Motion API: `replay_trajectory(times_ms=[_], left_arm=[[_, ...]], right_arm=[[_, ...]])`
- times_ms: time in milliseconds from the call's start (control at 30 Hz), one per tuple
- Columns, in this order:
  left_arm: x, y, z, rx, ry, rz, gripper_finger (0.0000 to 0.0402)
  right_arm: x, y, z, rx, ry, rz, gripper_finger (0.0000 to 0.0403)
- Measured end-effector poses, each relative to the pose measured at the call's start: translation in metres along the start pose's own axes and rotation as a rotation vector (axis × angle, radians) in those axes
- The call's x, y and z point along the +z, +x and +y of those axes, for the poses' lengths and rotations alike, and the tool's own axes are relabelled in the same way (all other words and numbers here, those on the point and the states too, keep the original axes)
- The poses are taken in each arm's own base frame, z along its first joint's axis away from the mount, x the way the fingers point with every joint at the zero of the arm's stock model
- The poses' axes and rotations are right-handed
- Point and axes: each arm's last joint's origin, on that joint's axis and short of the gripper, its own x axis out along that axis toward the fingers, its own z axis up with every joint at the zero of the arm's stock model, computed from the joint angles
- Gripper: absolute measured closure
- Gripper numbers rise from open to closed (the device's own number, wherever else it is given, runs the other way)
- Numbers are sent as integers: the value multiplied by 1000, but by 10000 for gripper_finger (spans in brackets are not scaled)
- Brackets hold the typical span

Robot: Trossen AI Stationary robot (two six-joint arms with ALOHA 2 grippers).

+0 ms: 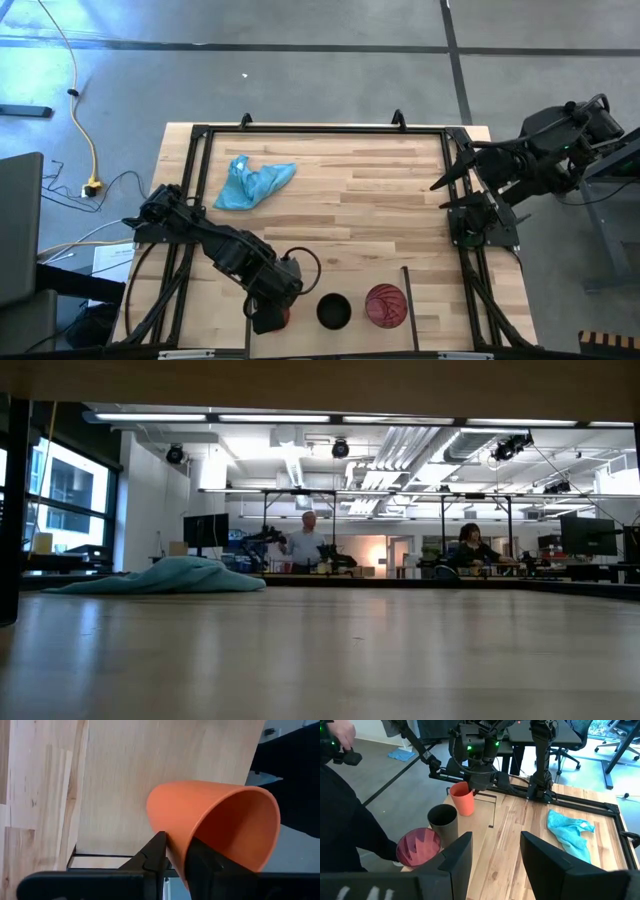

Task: Stack small to large cups/mugs on shelf
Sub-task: Put the orange cup on the shelf

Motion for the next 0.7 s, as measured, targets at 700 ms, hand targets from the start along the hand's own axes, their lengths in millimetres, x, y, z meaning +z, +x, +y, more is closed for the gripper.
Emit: replay_trajectory(times_ms=[700], left_arm=[[1,0,-1,-10,4,-7,350]], right_arm=[[0,0,7,46,-19,1,245]])
